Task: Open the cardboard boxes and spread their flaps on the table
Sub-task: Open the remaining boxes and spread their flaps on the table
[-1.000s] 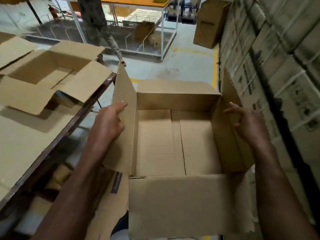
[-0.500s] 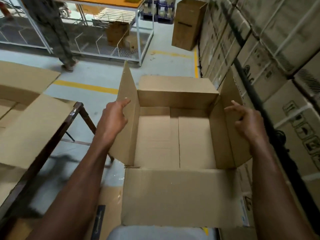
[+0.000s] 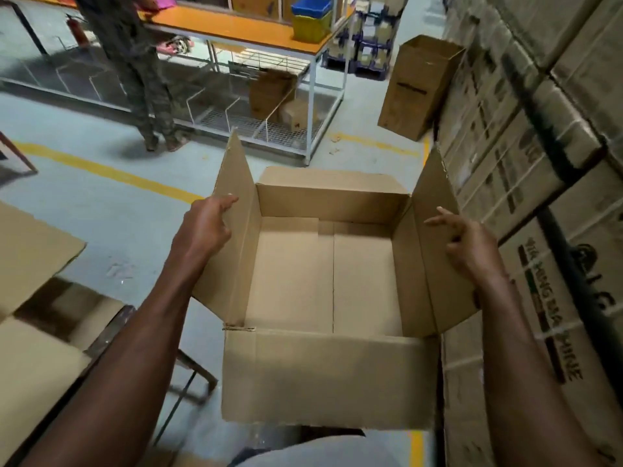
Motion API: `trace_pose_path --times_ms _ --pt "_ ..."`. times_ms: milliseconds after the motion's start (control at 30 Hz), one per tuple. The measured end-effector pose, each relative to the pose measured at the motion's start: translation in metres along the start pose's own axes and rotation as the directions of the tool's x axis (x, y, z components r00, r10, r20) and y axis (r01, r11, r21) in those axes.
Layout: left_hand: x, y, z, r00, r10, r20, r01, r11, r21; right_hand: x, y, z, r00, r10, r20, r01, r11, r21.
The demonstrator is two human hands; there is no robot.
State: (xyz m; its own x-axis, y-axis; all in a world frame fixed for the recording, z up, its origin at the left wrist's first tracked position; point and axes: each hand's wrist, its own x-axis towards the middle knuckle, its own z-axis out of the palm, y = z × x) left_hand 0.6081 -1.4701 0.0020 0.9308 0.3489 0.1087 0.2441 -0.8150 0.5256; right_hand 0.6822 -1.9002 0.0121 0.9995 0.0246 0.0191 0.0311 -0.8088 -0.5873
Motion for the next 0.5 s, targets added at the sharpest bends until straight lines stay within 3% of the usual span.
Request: trace_pose_path --times_ms 233,500 --pt "0.125 -0.042 -0.019 0.978 -0.191 -0.082 0.188 0.981 -0.046 0.194 -0.089 0.059 0.983 -0.178 0.050 0.180 0.983 -0.025" --pt "0.268 -0.156 -0.039 0.903 -0.390 -0.181 0.383 0.921 -0.071 0.368 -0.238 0.182 0.931 -0.325 0.168 0.322 0.946 0.045"
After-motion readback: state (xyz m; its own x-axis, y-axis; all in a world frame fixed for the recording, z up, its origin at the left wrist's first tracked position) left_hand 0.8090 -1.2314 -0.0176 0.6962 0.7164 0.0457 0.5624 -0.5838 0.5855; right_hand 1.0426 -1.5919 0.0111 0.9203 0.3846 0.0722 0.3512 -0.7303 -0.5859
